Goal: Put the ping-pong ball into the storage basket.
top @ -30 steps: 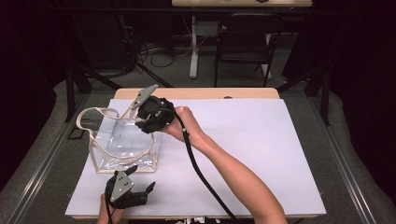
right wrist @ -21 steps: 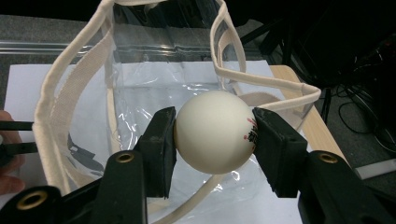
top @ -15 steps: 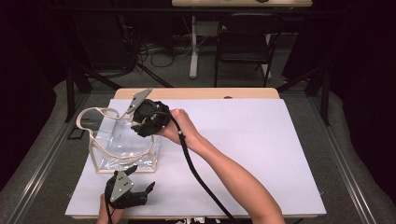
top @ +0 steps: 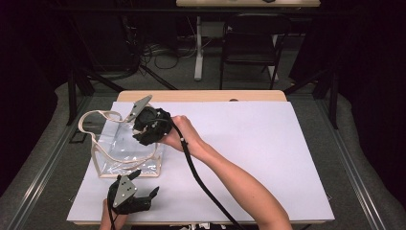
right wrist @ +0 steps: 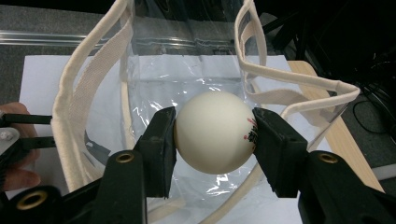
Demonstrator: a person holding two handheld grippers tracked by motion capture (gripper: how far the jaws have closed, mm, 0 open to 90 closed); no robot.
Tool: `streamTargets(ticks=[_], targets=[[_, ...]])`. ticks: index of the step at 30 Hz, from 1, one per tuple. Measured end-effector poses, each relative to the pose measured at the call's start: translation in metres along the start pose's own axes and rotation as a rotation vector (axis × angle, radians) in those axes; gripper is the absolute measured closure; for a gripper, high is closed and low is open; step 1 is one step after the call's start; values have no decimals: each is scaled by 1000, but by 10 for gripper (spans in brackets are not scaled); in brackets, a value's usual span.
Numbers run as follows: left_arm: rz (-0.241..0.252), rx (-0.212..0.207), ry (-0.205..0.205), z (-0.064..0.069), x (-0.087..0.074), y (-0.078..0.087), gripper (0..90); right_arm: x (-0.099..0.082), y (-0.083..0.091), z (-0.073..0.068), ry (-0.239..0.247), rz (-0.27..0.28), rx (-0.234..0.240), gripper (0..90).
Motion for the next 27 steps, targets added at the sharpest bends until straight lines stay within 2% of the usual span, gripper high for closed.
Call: streamTargets(ticks=[27], targets=[[1, 1, 0, 0, 0, 1, 162, -5, -5, -7, 4, -37, 28, 510]])
Point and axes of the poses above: each handheld gripper's, and its own axes: y roughly backward along the jaws, x roughly out of its top, z roughly to its right, the point moved 8 cm from there along -y, roughly forward along the jaws, and after that the axes turned 12 degrees about x, right-handed, at the moved point
